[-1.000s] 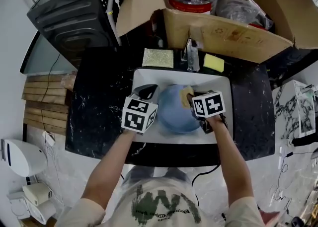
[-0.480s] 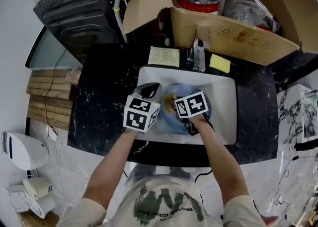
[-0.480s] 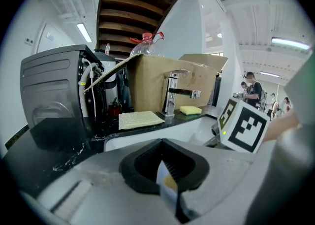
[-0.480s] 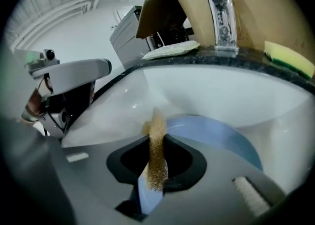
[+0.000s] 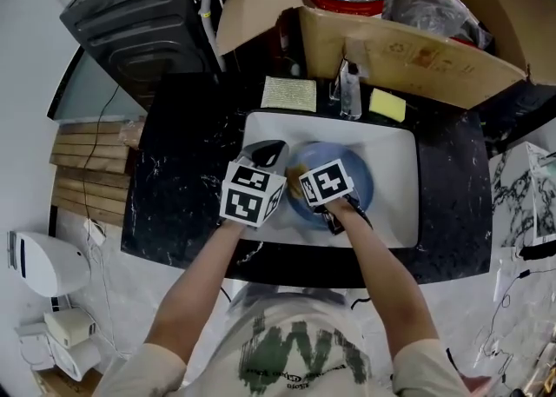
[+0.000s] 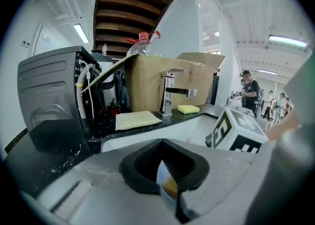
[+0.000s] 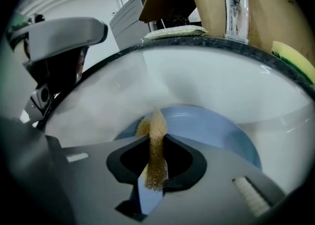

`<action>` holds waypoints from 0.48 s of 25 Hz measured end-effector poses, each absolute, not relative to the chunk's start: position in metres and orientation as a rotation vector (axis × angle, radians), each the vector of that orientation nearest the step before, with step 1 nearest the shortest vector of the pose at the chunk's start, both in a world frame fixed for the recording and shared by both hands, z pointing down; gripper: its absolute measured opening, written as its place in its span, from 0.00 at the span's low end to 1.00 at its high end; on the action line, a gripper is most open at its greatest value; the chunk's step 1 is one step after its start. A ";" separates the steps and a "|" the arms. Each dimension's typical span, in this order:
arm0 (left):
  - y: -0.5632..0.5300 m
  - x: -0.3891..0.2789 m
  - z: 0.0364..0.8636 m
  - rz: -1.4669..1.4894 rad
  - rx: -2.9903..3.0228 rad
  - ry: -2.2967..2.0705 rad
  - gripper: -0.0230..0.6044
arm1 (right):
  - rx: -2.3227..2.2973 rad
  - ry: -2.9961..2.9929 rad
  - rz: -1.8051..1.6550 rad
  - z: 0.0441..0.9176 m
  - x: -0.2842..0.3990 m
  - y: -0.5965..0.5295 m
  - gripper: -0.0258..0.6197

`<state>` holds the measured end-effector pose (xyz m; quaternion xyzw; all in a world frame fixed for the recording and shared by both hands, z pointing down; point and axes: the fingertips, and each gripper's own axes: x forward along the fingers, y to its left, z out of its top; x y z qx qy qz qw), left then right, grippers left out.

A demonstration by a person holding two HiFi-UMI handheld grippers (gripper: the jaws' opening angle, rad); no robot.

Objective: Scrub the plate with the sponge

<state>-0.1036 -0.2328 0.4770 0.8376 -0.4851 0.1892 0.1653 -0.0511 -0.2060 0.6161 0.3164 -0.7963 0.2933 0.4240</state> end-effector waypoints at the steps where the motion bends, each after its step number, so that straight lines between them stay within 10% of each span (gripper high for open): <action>1: -0.234 -0.103 0.476 0.539 2.388 -1.383 0.04 | 0.789 -1.985 0.729 0.617 -0.049 -0.206 0.15; 12: -0.230 -0.092 0.483 0.566 2.381 -1.366 0.04 | 0.801 -1.920 0.701 0.619 -0.016 -0.207 0.15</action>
